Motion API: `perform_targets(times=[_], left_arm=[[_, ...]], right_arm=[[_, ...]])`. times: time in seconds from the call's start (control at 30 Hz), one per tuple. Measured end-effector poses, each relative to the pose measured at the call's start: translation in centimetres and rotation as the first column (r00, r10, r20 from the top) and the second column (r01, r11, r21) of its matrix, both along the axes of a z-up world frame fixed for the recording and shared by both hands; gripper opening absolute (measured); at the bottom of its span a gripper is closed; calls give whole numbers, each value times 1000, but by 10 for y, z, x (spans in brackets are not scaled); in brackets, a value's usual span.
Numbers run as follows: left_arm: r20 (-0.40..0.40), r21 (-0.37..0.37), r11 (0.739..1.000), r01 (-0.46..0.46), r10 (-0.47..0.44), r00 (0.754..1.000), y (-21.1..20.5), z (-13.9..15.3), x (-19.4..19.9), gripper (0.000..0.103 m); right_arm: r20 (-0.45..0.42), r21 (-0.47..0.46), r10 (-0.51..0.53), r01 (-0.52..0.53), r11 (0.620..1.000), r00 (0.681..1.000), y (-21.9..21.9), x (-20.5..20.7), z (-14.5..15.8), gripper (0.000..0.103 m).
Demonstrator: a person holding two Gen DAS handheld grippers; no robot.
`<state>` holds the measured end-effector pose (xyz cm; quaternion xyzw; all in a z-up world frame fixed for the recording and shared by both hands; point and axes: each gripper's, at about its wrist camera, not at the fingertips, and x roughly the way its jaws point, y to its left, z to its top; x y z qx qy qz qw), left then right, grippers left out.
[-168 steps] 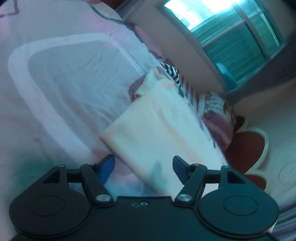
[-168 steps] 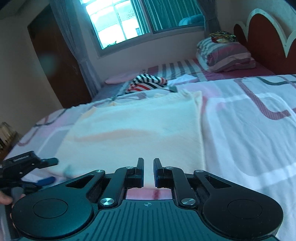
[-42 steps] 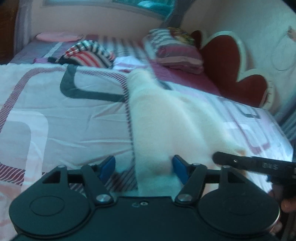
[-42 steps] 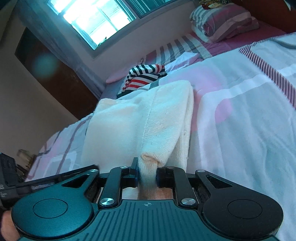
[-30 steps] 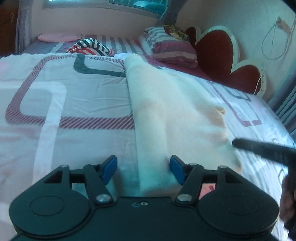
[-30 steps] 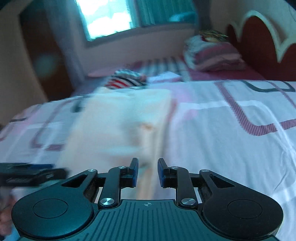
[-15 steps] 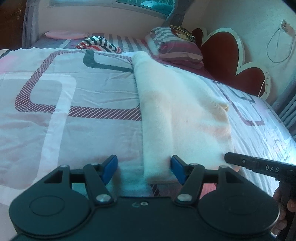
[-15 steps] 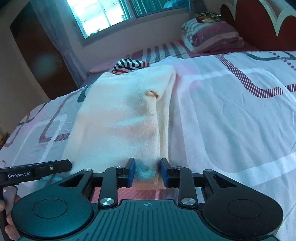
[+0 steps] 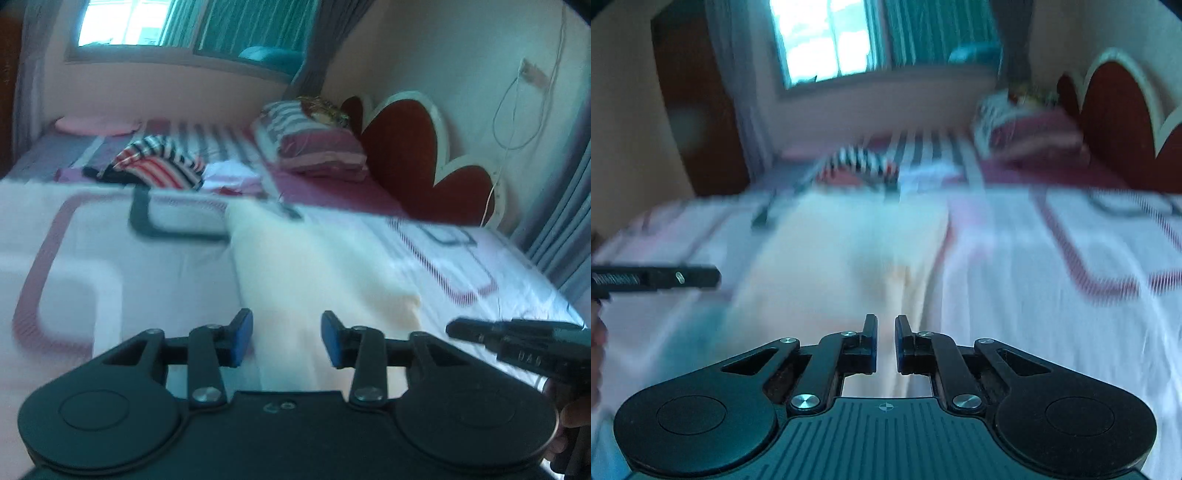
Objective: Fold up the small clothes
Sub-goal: 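Smooth the narrow folded sweater with both tools, then close the left tool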
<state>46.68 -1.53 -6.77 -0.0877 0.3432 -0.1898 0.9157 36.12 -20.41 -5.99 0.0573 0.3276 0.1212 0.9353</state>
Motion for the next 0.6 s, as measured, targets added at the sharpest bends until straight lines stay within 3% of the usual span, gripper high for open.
perform_targets(times=[0.07,0.17,0.2,0.27,0.3,0.43,0.6], left_arm=[[-6,2,1000,18,-18,1000,-6,-1,21,14],[-41,28,997,74,-73,996,-25,-14,41,13],[-101,-6,993,117,-117,988,-33,-28,48,13],[-188,-122,984,132,-153,970,-40,-54,56,9],[-194,-152,981,123,-152,969,-40,-59,56,8],[-150,-124,984,125,-143,978,-35,-49,51,6],[-40,-16,999,45,-46,998,-28,-21,77,12]], right_arm=[[24,-34,-16,17,999,1000,7,21,8,8],[49,-37,20,-19,999,999,20,49,7,8],[34,-66,48,-45,997,998,26,57,0,8],[-106,-213,68,-89,973,992,34,75,-41,8],[-55,-224,78,-88,971,995,27,70,-48,8],[-62,-255,81,-94,962,995,21,65,-35,9],[52,-137,18,-10,991,998,11,79,-11,9]])
